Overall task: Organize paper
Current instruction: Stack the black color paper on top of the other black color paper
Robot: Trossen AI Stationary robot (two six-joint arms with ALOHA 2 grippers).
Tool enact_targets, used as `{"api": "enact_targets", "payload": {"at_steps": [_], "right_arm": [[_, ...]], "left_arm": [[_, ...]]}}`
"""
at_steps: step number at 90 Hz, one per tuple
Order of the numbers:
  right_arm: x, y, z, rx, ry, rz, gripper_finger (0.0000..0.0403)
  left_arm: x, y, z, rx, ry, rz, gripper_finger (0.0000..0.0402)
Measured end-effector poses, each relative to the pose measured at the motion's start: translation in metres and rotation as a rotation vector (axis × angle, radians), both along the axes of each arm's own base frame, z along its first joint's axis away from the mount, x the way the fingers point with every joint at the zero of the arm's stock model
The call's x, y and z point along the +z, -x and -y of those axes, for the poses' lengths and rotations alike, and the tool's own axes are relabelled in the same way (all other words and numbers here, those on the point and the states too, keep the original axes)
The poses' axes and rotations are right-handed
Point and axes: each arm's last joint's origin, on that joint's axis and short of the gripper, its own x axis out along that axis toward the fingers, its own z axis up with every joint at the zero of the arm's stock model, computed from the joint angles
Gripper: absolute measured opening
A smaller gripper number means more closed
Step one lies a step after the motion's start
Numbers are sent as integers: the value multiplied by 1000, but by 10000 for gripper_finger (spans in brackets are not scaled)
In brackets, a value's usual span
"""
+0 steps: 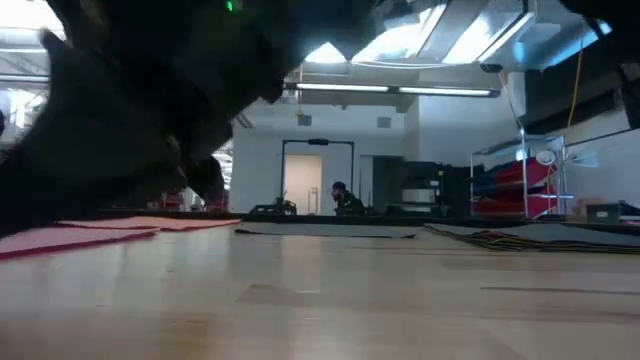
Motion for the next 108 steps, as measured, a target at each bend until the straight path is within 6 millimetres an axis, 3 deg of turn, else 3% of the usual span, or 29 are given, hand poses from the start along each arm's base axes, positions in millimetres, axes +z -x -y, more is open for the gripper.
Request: {"api": "enact_targets", "payload": {"at_steps": [14,29,58,97,108], "right_arm": [[-2,-7,7,-64,-44,21,0],[-22,-9,13,-47,-68,-23,0],[-29,-15,15,-50,-131,7,0],[-28,-24,43,-61,-126,33,0],[-9,-20,41,24,-77,25,0]], "left_arm": [[-1,-1,0,0,-3,-6,0],[-2,-3,1,1,10,-19,0],[-4,-6,1,1,9,-34,0],[-4,-6,1,1,7,-34,0],[-4,-6,1,1,9,-33,0]]}}
